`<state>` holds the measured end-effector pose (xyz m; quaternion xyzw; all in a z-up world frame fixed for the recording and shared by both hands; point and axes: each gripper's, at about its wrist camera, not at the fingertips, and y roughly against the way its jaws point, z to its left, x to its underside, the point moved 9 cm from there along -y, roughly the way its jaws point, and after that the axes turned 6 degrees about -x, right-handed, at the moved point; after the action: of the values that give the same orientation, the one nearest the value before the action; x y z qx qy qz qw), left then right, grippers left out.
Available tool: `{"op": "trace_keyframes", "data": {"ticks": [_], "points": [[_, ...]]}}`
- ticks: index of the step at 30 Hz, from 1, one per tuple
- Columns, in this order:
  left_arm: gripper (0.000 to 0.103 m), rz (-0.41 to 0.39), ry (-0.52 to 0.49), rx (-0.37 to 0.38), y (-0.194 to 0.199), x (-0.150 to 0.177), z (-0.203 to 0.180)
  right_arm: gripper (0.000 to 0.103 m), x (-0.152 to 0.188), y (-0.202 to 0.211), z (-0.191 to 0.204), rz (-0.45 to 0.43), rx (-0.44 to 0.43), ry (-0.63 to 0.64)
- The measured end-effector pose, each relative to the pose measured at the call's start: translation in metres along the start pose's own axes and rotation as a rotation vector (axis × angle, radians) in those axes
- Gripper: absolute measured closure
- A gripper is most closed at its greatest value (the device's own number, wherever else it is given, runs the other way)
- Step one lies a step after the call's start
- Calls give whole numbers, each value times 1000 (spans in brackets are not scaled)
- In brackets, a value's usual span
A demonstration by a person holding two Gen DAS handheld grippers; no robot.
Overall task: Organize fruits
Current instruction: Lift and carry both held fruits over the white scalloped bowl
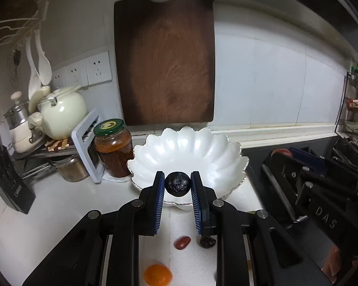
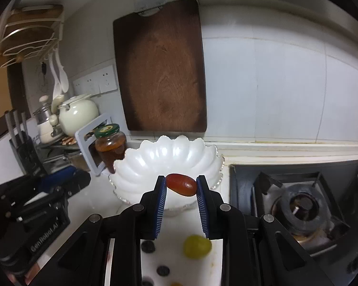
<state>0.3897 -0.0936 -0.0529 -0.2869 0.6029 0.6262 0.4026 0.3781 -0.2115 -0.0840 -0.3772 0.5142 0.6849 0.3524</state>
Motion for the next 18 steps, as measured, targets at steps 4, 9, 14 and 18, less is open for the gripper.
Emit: {"op": "trace_keyframes", "data": {"ticks": [4, 9, 14, 18], "points": [[80, 39, -4, 9, -25, -7, 6, 76, -11, -26, 0, 32, -2, -1], [80, 74, -9, -10, -58, -20, 18, 76, -23, -57, 2, 69, 4, 30], [80, 104, -12, -37, -92, -33, 27, 76, -27, -95, 3, 138, -2, 36], [80, 150, -14, -41, -119, -38, 30, 76, -28, -121, 0, 184, 3, 30]]}}
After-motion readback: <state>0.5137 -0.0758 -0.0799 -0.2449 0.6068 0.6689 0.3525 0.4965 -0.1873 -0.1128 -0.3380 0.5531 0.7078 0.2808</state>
